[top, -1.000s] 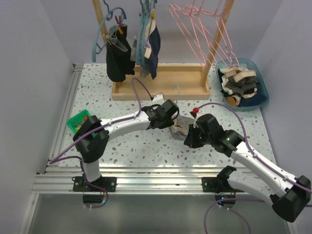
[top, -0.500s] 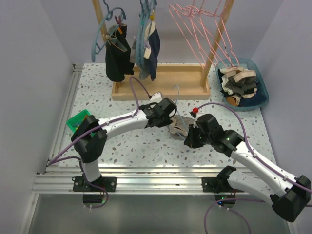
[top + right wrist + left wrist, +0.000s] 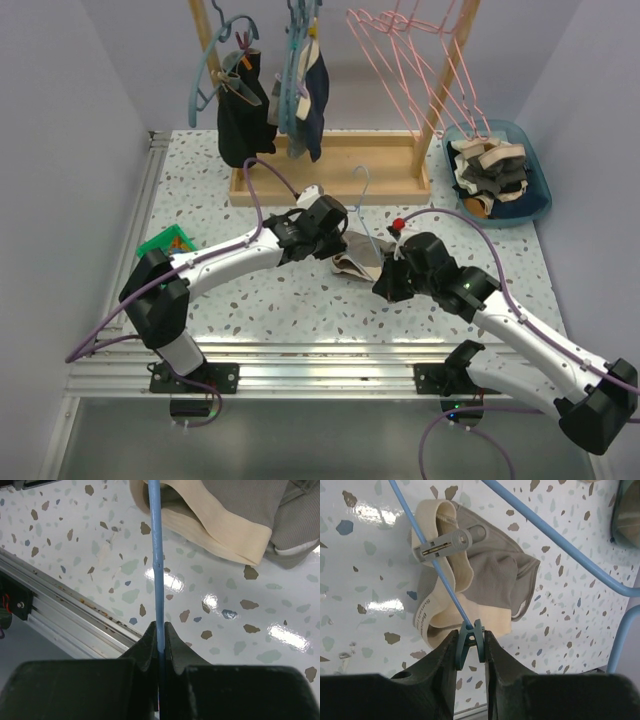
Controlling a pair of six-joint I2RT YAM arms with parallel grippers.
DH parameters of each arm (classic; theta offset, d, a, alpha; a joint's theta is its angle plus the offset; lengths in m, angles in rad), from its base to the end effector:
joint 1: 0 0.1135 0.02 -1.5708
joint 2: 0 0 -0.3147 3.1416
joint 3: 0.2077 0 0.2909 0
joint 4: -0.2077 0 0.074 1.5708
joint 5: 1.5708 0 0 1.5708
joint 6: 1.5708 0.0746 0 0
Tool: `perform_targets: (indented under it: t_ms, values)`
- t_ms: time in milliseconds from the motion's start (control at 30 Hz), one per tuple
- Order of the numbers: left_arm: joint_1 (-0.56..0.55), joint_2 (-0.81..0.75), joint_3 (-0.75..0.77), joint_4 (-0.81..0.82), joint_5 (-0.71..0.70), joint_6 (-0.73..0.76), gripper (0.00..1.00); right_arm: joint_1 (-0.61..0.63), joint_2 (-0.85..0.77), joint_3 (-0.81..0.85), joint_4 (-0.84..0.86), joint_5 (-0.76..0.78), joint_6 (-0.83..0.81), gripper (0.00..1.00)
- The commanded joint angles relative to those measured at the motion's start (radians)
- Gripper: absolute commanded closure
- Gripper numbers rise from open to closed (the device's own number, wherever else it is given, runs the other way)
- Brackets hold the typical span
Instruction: Remove the underwear clipped to the hanger
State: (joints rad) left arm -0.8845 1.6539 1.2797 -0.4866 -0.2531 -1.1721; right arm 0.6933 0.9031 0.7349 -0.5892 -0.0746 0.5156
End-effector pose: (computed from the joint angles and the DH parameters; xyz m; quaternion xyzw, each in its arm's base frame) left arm 0.2859 -0.3195 0.2680 -0.1767 0.9143 -0.2342 0.2794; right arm 0.1685 0.1472 0.2702 -0.0961 0.9129 0.2528 0.3058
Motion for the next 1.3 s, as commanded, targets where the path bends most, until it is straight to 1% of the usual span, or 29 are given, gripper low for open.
perform_targets:
  t_ms: [0, 333, 533, 633, 767, 833, 900, 933, 967, 1000, 1133, 1267]
  values:
    - [0.001, -0.051, -0.034, 0.052, 0.072, -0.035, 1.00, -0.008, 0.017, 0.003, -0.038, 0.062, 0.009, 1.00]
    - [0.028, -0.049, -0.060, 0.060, 0.100, -0.060, 1.00, -0.008, 0.013, -0.014, -0.032, 0.058, 0.018, 1.00]
    - [0.030, -0.091, -0.077, 0.080, 0.061, -0.070, 1.00, -0.008, 0.031, -0.011, -0.052, 0.073, 0.018, 1.00]
    - [0.032, -0.123, -0.062, 0.098, 0.063, -0.070, 1.00, -0.008, 0.046, -0.018, -0.066, 0.102, 0.030, 1.00]
    - [0.038, -0.117, -0.049, 0.059, 0.087, -0.095, 1.00, -0.008, 0.059, -0.035, -0.064, 0.163, 0.075, 1.00]
    - [0.038, -0.115, -0.078, 0.069, 0.116, -0.135, 1.00, -0.008, 0.062, -0.054, -0.043, 0.200, 0.096, 1.00]
    - [0.038, -0.135, -0.120, 0.143, 0.139, -0.194, 1.00, -0.008, 0.059, -0.086, 0.011, 0.213, 0.135, 1.00]
    - [0.036, -0.149, -0.175, 0.184, 0.155, -0.210, 1.00, -0.006, 0.056, -0.100, 0.034, 0.208, 0.149, 1.00]
    - [0.036, -0.170, -0.199, 0.262, 0.164, -0.228, 1.00, -0.008, 0.059, -0.112, 0.057, 0.205, 0.176, 1.00]
    - [0.038, -0.177, -0.216, 0.285, 0.176, -0.253, 1.00, -0.008, 0.062, -0.136, 0.093, 0.199, 0.188, 1.00]
    - [0.038, -0.169, -0.182, 0.276, 0.187, -0.253, 1.00, -0.008, 0.048, -0.201, 0.173, 0.208, 0.230, 1.00]
    - [0.039, -0.186, -0.166, 0.232, 0.186, -0.224, 1.00, -0.008, 0.014, -0.198, 0.143, 0.219, 0.213, 1.00]
